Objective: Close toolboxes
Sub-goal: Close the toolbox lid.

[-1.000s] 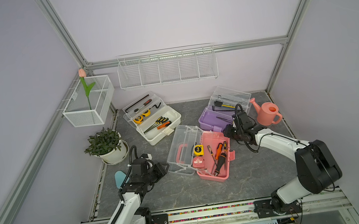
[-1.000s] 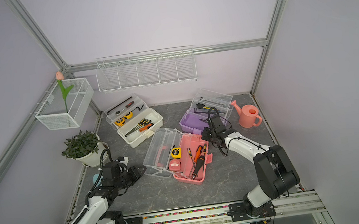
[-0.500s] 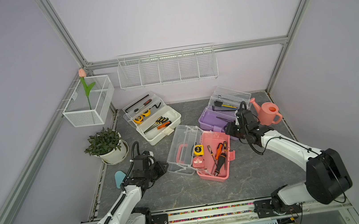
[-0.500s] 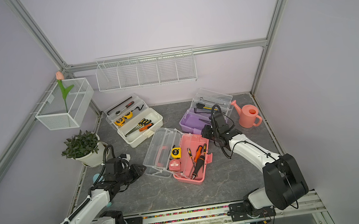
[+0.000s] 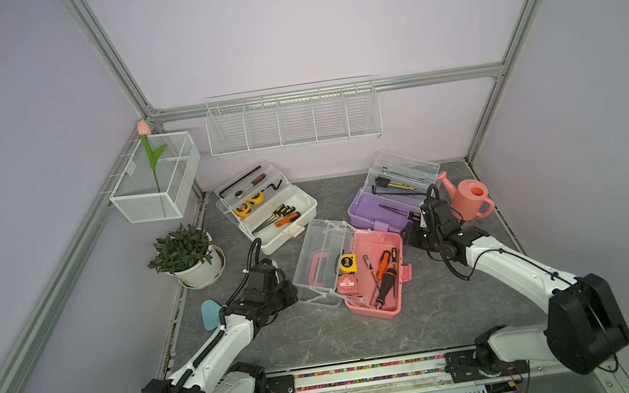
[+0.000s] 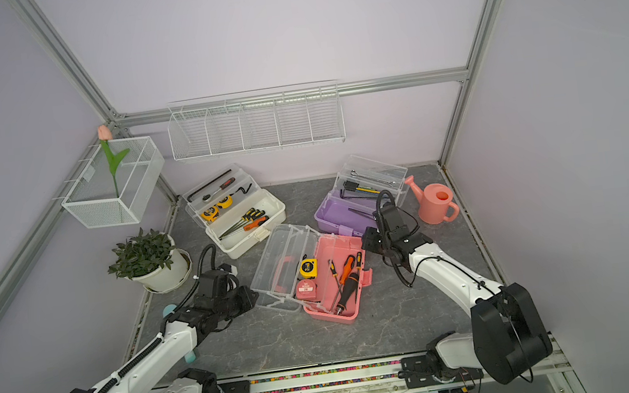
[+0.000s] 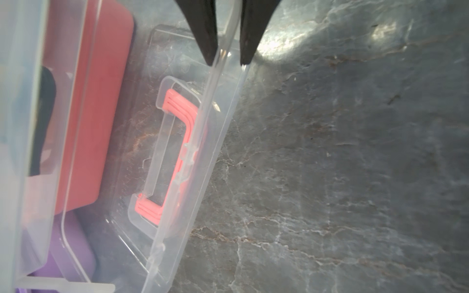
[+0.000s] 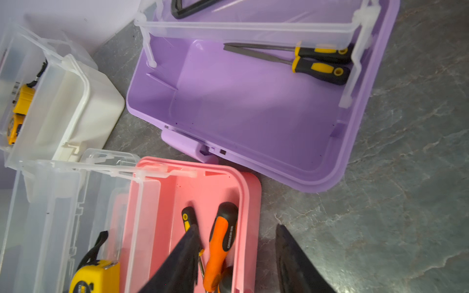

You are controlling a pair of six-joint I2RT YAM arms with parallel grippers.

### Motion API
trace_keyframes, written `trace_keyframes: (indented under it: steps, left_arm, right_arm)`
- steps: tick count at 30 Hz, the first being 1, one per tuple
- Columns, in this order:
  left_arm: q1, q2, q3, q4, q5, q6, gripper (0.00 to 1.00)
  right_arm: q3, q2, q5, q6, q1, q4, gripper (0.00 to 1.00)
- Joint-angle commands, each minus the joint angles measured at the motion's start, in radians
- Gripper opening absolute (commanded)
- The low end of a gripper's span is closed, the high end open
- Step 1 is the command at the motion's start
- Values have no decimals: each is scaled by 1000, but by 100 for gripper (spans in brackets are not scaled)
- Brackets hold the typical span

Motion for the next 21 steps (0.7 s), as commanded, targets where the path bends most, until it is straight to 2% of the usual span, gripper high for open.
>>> trace_keyframes:
  steps: [1, 4, 14, 18, 21]
  left_arm:
    - [-6, 23, 17, -37, -74, 3, 14]
    - [-6, 15, 28, -41, -83, 7, 5]
    - [-8, -80, 164, -134, -214, 107, 2]
    - [-14, -85, 201, -121, -251, 124, 2]
    - [-36, -79, 238, -116, -282, 140, 4]
  right_arm:
    - [-36, -31, 7, -8, -5, -28, 51]
    - [-66, -34, -8, 0, -5, -28, 50]
    - [-148, -75, -54, 12, -6, -53, 45]
    - [-176, -120, -61, 10, -5, -53, 35]
    - [-211, -119, -119, 39, 1, 6, 31]
